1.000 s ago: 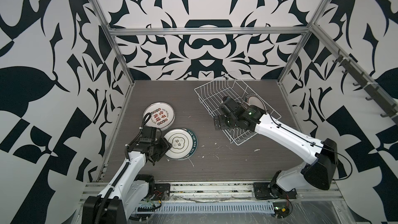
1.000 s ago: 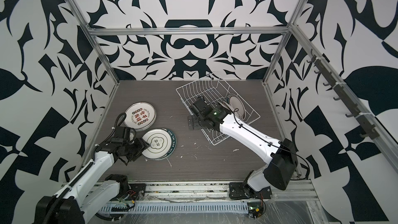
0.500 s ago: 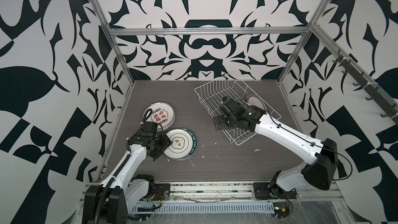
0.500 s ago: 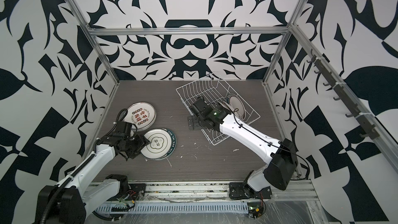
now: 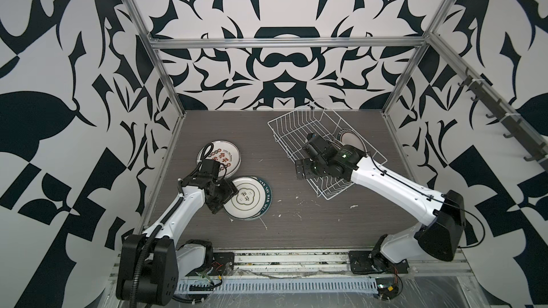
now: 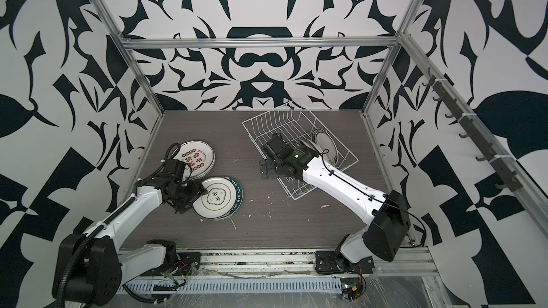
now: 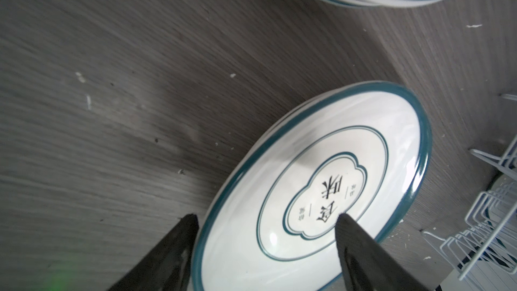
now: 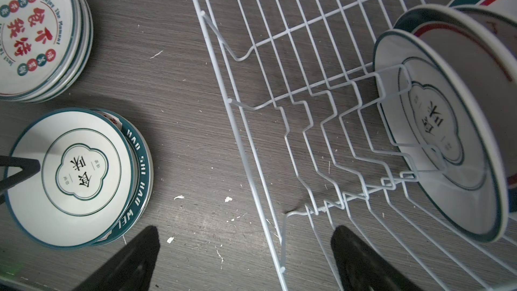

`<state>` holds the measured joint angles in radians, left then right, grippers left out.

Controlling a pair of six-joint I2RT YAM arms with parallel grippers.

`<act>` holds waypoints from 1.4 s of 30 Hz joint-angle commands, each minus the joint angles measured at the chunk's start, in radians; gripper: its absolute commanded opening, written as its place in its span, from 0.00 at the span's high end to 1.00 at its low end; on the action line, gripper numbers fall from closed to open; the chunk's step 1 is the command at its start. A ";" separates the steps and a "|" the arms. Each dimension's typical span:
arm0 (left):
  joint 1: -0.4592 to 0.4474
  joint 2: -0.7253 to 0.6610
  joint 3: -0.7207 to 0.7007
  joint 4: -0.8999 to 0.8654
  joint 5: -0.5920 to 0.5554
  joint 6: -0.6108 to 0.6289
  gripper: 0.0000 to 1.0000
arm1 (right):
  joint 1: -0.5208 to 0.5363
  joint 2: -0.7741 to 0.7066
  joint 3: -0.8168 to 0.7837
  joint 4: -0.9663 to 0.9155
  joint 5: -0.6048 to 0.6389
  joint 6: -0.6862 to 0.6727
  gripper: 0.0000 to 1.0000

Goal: Unload the plates from the dish rack
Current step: Move a plate among the plates.

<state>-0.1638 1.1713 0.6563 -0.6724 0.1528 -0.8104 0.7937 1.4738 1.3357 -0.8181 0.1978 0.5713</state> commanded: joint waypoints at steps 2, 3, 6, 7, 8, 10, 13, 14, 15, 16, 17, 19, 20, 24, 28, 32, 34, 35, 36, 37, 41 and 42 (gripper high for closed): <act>-0.017 0.028 0.041 -0.032 -0.014 0.008 0.19 | -0.008 -0.035 0.000 0.010 0.005 -0.014 0.00; -0.023 0.035 0.048 -0.032 -0.016 0.008 0.19 | -0.009 -0.034 0.000 0.010 0.005 -0.013 0.00; -0.042 0.055 0.065 -0.036 -0.027 0.006 0.18 | -0.013 -0.034 0.000 0.010 -0.032 -0.017 0.00; -0.048 0.061 0.068 -0.036 -0.031 0.004 0.17 | -0.014 -0.034 -0.001 0.010 -0.033 -0.017 0.00; -0.053 0.069 0.072 -0.035 -0.031 0.002 0.17 | -0.016 -0.035 -0.001 0.010 -0.033 -0.019 0.00; -0.059 0.081 0.078 -0.035 -0.034 0.001 0.17 | -0.019 -0.035 -0.001 0.010 -0.034 -0.020 0.00; -0.074 0.092 0.089 -0.031 -0.040 -0.003 0.16 | -0.026 -0.038 -0.005 0.009 -0.038 -0.025 0.00; -0.079 0.095 0.094 -0.028 -0.042 -0.002 0.16 | -0.028 -0.038 -0.005 0.010 -0.039 -0.025 0.00; -0.083 0.096 0.100 -0.027 -0.043 -0.002 0.16 | -0.030 -0.038 -0.008 0.010 -0.041 -0.026 0.00; -0.086 0.096 0.107 -0.027 -0.041 -0.002 0.16 | -0.033 -0.039 -0.010 0.009 -0.043 -0.027 0.00; -0.091 0.131 0.112 -0.027 -0.044 -0.003 0.16 | -0.034 -0.039 -0.011 0.009 -0.044 -0.027 0.00; -0.097 0.144 0.120 -0.022 -0.045 -0.003 0.16 | -0.039 -0.043 -0.012 0.005 -0.046 -0.030 0.00; -0.101 0.150 0.124 -0.019 -0.045 -0.003 0.16 | -0.040 -0.046 -0.012 0.005 -0.047 -0.031 0.00; -0.106 0.159 0.132 -0.031 -0.053 0.004 0.16 | -0.046 -0.060 -0.013 -0.009 -0.047 -0.043 0.00; -0.106 0.116 0.131 -0.064 -0.093 0.004 0.11 | -0.053 -0.072 0.004 -0.036 -0.046 -0.097 0.00; -0.105 0.057 0.153 -0.129 -0.143 0.015 0.09 | -0.063 -0.058 0.045 -0.113 0.043 -0.139 0.00; -0.105 0.031 0.176 -0.181 -0.176 0.032 0.07 | -0.069 -0.038 0.081 -0.168 0.103 -0.161 0.00; -0.105 0.017 0.183 -0.197 -0.192 0.036 0.06 | -0.072 -0.030 0.096 -0.191 0.130 -0.169 0.00; -0.106 -0.001 0.194 -0.211 -0.208 0.042 0.05 | -0.076 -0.023 0.113 -0.212 0.160 -0.183 0.00; -0.106 -0.019 0.203 -0.218 -0.215 0.049 0.04 | -0.080 -0.016 0.127 -0.229 0.188 -0.199 0.00; -0.105 -0.097 0.213 -0.196 -0.207 0.061 0.03 | -0.124 0.006 0.146 -0.242 0.228 -0.271 0.00; -0.106 -0.116 0.209 -0.180 -0.198 0.062 0.02 | -0.140 0.011 0.145 -0.238 0.222 -0.290 0.00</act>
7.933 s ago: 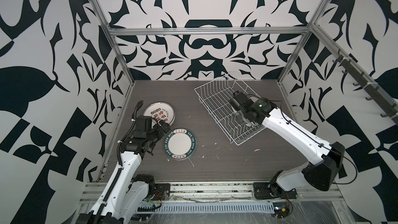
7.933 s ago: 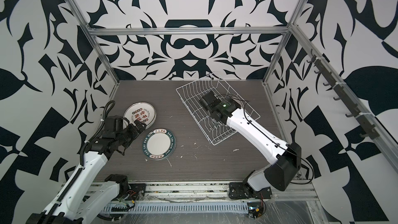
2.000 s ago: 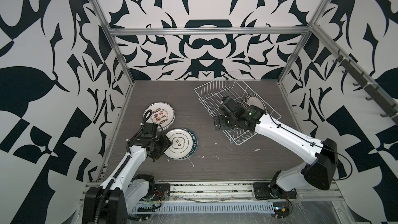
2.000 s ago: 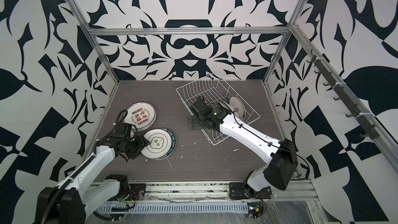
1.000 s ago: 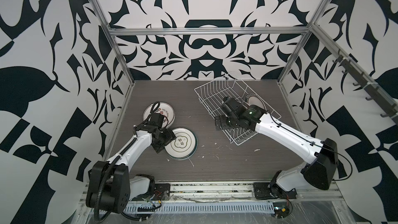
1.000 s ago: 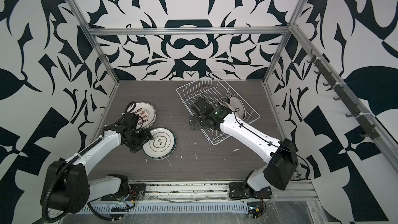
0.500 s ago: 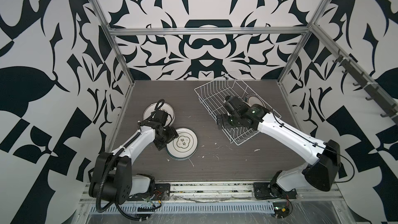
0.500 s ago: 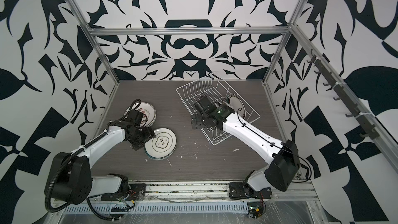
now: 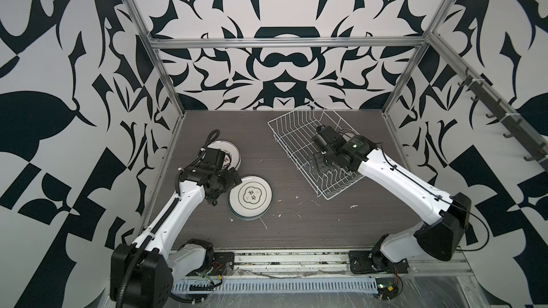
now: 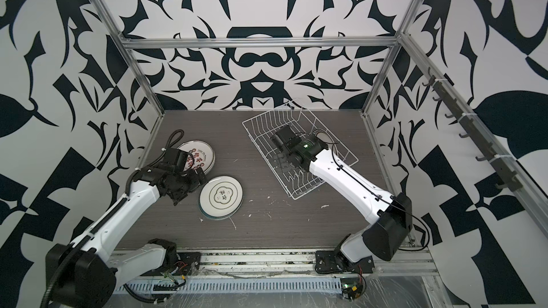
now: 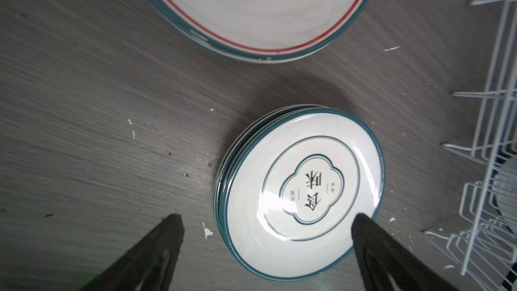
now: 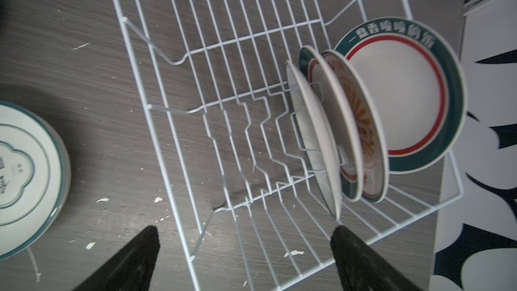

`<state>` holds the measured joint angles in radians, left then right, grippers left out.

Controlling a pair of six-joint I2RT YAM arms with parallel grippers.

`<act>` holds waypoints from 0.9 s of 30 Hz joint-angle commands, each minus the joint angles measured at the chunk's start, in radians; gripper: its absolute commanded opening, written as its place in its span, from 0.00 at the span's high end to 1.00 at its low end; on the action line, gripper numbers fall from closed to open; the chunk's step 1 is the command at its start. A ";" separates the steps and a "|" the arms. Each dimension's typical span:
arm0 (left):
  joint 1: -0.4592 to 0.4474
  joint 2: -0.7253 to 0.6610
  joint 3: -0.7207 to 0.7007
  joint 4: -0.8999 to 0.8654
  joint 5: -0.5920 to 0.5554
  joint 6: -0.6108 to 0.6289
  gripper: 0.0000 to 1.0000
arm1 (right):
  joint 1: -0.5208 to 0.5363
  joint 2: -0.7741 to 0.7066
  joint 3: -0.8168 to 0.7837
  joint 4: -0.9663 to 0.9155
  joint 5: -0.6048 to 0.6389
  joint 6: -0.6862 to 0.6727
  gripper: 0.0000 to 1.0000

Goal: Unload the plates from the dish rack
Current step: Move a plate among the plates, then pick up the plate from the dish rack.

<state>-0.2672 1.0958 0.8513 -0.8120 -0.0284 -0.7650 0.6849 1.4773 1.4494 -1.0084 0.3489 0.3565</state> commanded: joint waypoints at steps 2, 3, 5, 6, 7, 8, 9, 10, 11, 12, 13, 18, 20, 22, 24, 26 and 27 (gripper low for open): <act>-0.002 -0.074 0.002 -0.010 -0.005 0.013 0.01 | -0.049 0.020 0.032 -0.045 0.071 -0.106 0.02; -0.003 -0.090 -0.003 -0.007 0.004 0.011 0.01 | -0.057 0.025 0.033 -0.042 0.073 -0.120 0.03; -0.002 -0.115 -0.013 0.028 0.006 0.008 0.01 | -0.065 0.035 0.038 -0.038 0.077 -0.140 0.04; -0.003 -0.126 -0.016 0.034 0.013 0.006 0.01 | -0.069 0.042 0.044 -0.038 0.078 -0.147 0.05; -0.003 -0.134 -0.019 0.038 0.012 0.006 0.01 | -0.072 0.047 0.046 -0.035 0.076 -0.156 0.06; -0.002 -0.140 -0.020 0.038 0.010 0.004 0.00 | -0.074 0.053 0.050 -0.033 0.080 -0.160 0.07; -0.002 -0.145 -0.019 0.038 0.007 0.004 0.01 | -0.073 0.060 0.056 -0.033 0.088 -0.163 0.08; -0.002 -0.149 -0.018 0.037 0.001 0.003 0.01 | -0.075 0.068 0.062 -0.034 0.096 -0.166 0.10; -0.003 -0.152 -0.018 0.035 -0.001 0.003 0.01 | -0.077 0.075 0.066 -0.033 0.100 -0.170 0.11; -0.002 -0.152 -0.016 0.033 -0.006 0.002 0.01 | -0.078 0.085 0.070 -0.033 0.105 -0.171 0.12; -0.002 -0.153 -0.017 0.032 -0.011 0.001 0.01 | -0.080 0.094 0.072 -0.029 0.110 -0.173 0.14; -0.002 -0.155 -0.018 0.030 -0.016 -0.004 0.01 | -0.087 0.151 0.087 -0.027 0.135 -0.180 0.22; -0.002 -0.163 -0.021 0.030 -0.022 -0.008 0.01 | -0.090 0.170 0.093 -0.025 0.142 -0.184 0.26; -0.002 -0.173 -0.026 0.031 -0.031 -0.009 0.01 | -0.094 0.189 0.098 -0.020 0.142 -0.186 0.31; -0.003 -0.181 -0.031 0.031 -0.040 -0.013 0.01 | -0.099 0.206 0.100 -0.016 0.145 -0.186 0.37; -0.003 -0.186 -0.034 0.030 -0.053 -0.017 0.01 | -0.102 0.222 0.103 -0.015 0.156 -0.185 0.41; -0.002 -0.188 -0.036 0.030 -0.056 -0.017 0.01 | -0.105 0.229 0.106 -0.016 0.163 -0.183 0.42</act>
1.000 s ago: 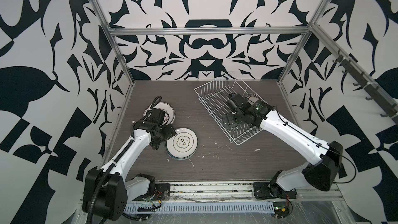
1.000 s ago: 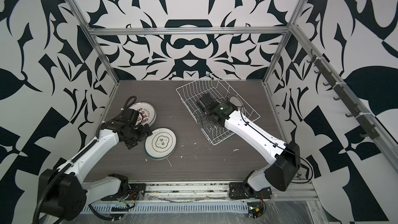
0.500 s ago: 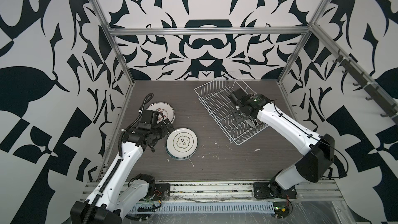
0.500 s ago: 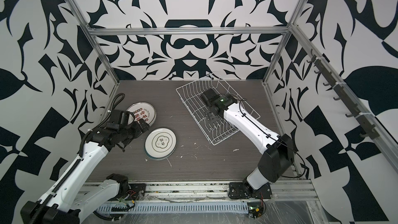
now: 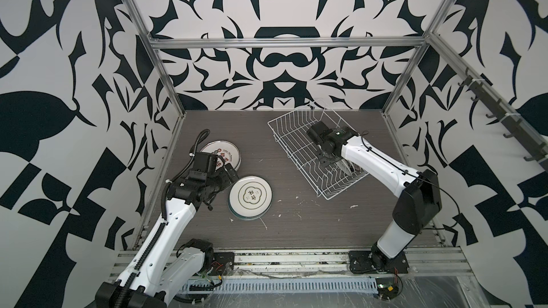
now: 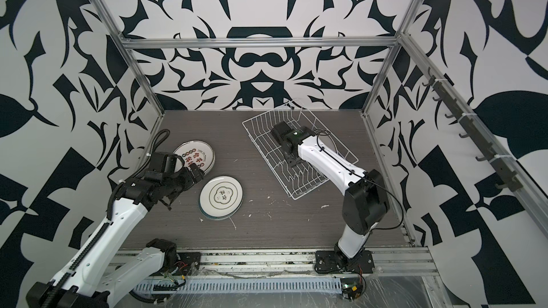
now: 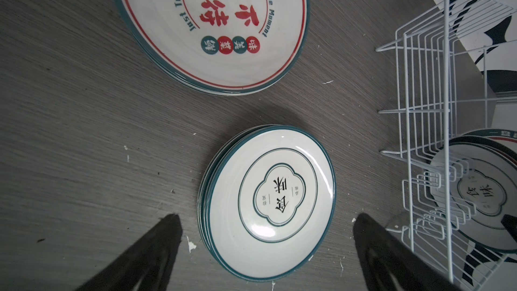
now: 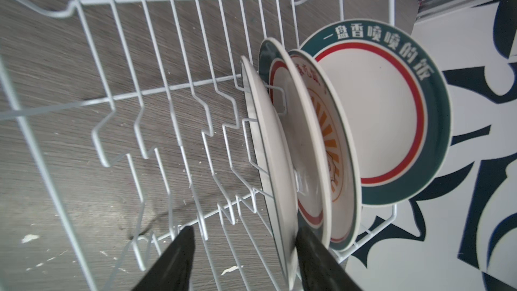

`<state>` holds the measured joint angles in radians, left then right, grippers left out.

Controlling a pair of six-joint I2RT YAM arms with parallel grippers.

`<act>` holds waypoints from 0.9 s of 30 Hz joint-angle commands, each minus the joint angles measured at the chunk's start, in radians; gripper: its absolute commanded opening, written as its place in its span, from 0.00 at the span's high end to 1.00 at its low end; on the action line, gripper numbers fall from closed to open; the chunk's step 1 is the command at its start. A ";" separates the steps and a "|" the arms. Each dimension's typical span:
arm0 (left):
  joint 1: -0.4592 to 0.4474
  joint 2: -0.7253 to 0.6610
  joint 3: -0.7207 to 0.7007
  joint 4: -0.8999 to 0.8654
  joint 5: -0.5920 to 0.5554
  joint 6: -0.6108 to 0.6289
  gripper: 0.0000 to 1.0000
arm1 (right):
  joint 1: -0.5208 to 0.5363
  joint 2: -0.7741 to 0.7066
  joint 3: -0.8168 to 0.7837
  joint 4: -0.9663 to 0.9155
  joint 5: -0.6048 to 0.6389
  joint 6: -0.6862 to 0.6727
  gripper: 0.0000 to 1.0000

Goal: Unload the plates from the dish rack
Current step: Pick up the plate from the dish rack.

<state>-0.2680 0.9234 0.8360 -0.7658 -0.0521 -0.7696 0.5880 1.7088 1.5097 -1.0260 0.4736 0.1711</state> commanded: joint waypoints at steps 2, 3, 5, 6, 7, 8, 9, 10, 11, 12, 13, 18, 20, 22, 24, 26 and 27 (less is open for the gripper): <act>-0.002 -0.015 -0.023 -0.013 -0.034 -0.015 0.01 | -0.016 0.014 0.047 0.004 0.043 0.002 0.45; -0.001 -0.016 -0.024 -0.015 -0.042 -0.021 0.01 | -0.019 0.024 0.049 0.003 0.047 0.001 0.48; -0.002 -0.019 -0.030 -0.007 -0.048 -0.028 0.01 | -0.023 0.040 0.050 0.005 0.065 0.002 0.50; -0.002 -0.021 -0.032 -0.002 -0.049 -0.032 0.01 | -0.024 0.050 0.051 0.005 0.076 0.001 0.51; -0.001 -0.023 -0.035 0.001 -0.049 -0.037 0.01 | -0.024 0.057 0.052 0.004 0.084 0.001 0.52; -0.002 -0.023 -0.039 0.010 -0.045 -0.039 0.01 | -0.025 0.066 0.054 0.003 0.088 0.000 0.54; -0.002 -0.024 -0.041 0.013 -0.046 -0.042 0.01 | -0.026 0.074 0.057 0.003 0.095 0.001 0.57; -0.001 -0.023 -0.042 0.015 -0.048 -0.045 0.01 | -0.026 0.081 0.058 0.006 0.103 0.001 0.60; -0.001 -0.022 -0.044 0.017 -0.050 -0.049 0.01 | -0.026 0.086 0.059 0.006 0.111 0.001 0.61; -0.001 -0.020 -0.042 0.016 -0.052 -0.050 0.01 | -0.025 0.093 0.061 0.004 0.118 0.001 0.62; -0.002 -0.017 -0.042 0.016 -0.054 -0.051 0.01 | -0.025 0.096 0.063 0.000 0.127 0.004 0.64; -0.001 -0.006 -0.040 0.013 -0.066 -0.064 0.01 | -0.025 0.097 0.048 0.005 0.162 0.008 0.72; -0.002 -0.008 -0.040 0.016 -0.071 -0.072 0.01 | -0.025 0.101 0.038 0.008 0.177 0.006 0.76; -0.002 -0.011 -0.038 0.018 -0.072 -0.073 0.01 | -0.025 0.101 0.027 0.012 0.187 0.005 0.81; -0.002 -0.018 -0.038 0.020 -0.078 -0.074 0.01 | -0.025 0.095 0.015 0.021 0.191 0.005 0.85; -0.001 -0.027 -0.039 0.021 -0.087 -0.078 0.01 | -0.025 0.084 0.002 0.033 0.192 0.002 0.86; -0.001 -0.033 -0.041 0.026 -0.088 -0.079 0.01 | -0.025 0.079 -0.005 0.039 0.192 0.001 0.88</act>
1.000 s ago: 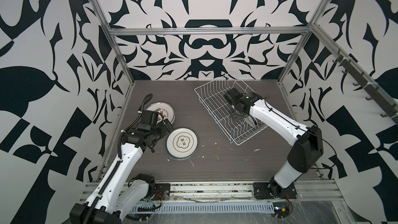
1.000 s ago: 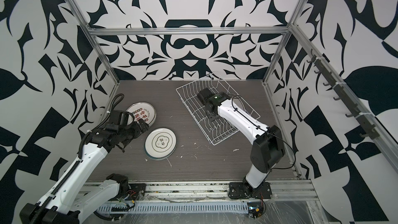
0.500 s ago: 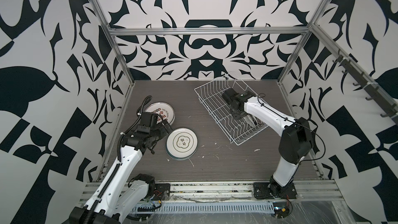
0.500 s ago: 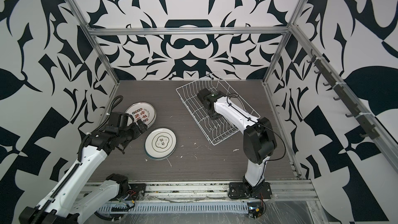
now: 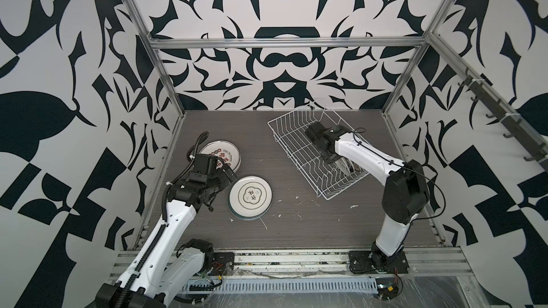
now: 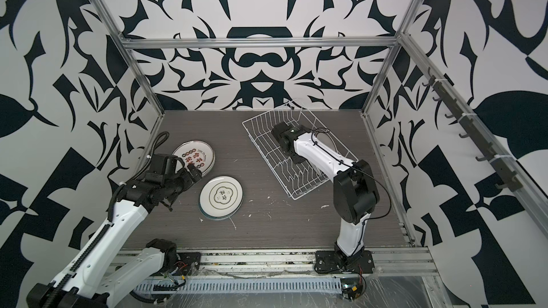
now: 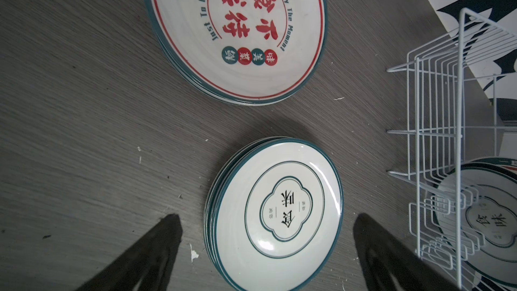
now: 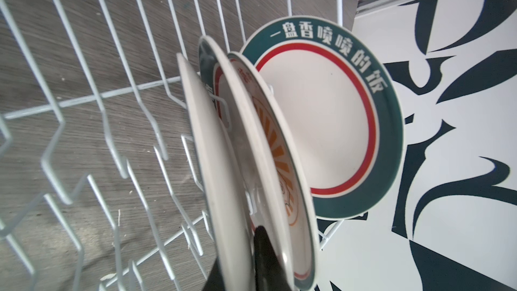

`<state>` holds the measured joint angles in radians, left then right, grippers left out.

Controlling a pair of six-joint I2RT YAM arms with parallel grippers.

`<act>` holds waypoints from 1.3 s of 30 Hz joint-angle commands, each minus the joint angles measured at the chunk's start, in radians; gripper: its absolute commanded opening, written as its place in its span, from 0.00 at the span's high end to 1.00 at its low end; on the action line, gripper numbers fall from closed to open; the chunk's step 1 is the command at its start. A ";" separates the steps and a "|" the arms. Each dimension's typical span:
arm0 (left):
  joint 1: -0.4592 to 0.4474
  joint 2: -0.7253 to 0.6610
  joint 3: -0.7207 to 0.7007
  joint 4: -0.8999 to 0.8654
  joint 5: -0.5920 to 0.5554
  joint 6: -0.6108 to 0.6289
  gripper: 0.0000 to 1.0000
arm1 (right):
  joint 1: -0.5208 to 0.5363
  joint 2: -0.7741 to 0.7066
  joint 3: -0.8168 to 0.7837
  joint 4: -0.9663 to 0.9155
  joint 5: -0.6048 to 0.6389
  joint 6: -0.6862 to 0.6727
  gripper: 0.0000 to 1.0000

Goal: Unload the plates from the dish rack
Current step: Pick up the plate from the dish rack.

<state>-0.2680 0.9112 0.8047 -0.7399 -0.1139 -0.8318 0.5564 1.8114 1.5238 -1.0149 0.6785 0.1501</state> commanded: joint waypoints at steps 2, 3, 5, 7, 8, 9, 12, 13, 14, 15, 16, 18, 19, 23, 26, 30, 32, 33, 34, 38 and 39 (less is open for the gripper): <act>-0.002 -0.029 -0.011 0.006 -0.030 -0.019 0.01 | 0.006 -0.031 -0.029 0.034 -0.013 0.017 0.91; -0.001 -0.034 -0.013 0.008 -0.032 -0.022 0.01 | 0.006 -0.033 -0.031 0.034 -0.014 0.017 0.92; -0.001 -0.040 -0.016 0.017 -0.036 -0.028 0.01 | 0.007 -0.036 -0.031 0.029 -0.014 0.016 0.95; -0.001 -0.041 -0.018 0.021 -0.039 -0.029 0.01 | 0.008 -0.043 -0.031 0.028 -0.014 0.016 0.97; -0.002 -0.040 -0.018 0.020 -0.043 -0.033 0.01 | 0.007 -0.048 -0.030 0.027 -0.015 0.016 0.98; -0.002 -0.039 -0.020 0.020 -0.050 -0.039 0.01 | 0.008 -0.055 -0.030 0.026 -0.016 0.014 1.00; -0.002 -0.035 -0.022 0.027 -0.048 -0.032 0.01 | 0.010 -0.080 -0.029 0.026 -0.013 0.009 1.00; -0.002 -0.033 -0.022 0.030 -0.049 -0.025 0.01 | 0.010 -0.087 -0.026 0.028 -0.013 0.006 1.00; -0.001 -0.031 -0.021 0.028 -0.052 -0.021 0.01 | 0.012 -0.096 -0.024 0.027 -0.009 0.003 1.00; -0.002 -0.029 -0.019 0.024 -0.061 -0.021 0.01 | 0.014 -0.105 -0.020 0.027 -0.005 0.001 1.00; -0.002 -0.028 -0.017 0.023 -0.068 -0.021 0.01 | 0.014 -0.114 -0.015 0.025 -0.004 -0.003 1.00; -0.002 -0.026 -0.020 0.025 -0.073 -0.014 0.01 | 0.019 -0.130 -0.005 0.024 0.000 -0.004 1.00; -0.002 -0.026 -0.022 0.026 -0.076 -0.015 0.01 | 0.022 -0.140 0.000 0.023 0.002 -0.007 1.00; -0.001 -0.023 -0.031 0.046 -0.063 -0.013 0.01 | 0.034 -0.162 0.020 0.020 0.009 -0.009 1.00; -0.001 -0.016 -0.035 0.054 -0.054 -0.011 0.01 | 0.046 -0.170 0.044 0.000 0.018 -0.009 1.00; -0.001 -0.009 -0.033 0.056 -0.049 -0.006 0.01 | 0.070 -0.175 0.081 -0.033 0.044 -0.005 1.00; -0.001 -0.011 -0.033 0.058 -0.043 -0.003 0.01 | 0.082 -0.180 0.099 -0.051 0.059 0.001 1.00; -0.002 -0.012 -0.034 0.065 -0.030 0.004 0.01 | 0.090 -0.185 0.109 -0.057 0.067 0.002 1.00; -0.002 -0.015 -0.035 0.074 -0.008 0.015 0.01 | 0.096 -0.191 0.117 -0.061 0.075 0.004 1.00; -0.001 -0.018 -0.053 0.137 0.091 0.046 0.01 | 0.110 -0.213 0.143 -0.068 0.072 0.011 1.00; -0.001 -0.016 -0.053 0.143 0.101 0.047 0.01 | 0.113 -0.218 0.150 -0.072 0.067 0.015 1.00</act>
<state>-0.2680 0.8982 0.7712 -0.6319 -0.0788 -0.8093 0.6521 1.6478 1.6138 -1.0946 0.7433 0.1303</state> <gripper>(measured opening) 0.992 0.094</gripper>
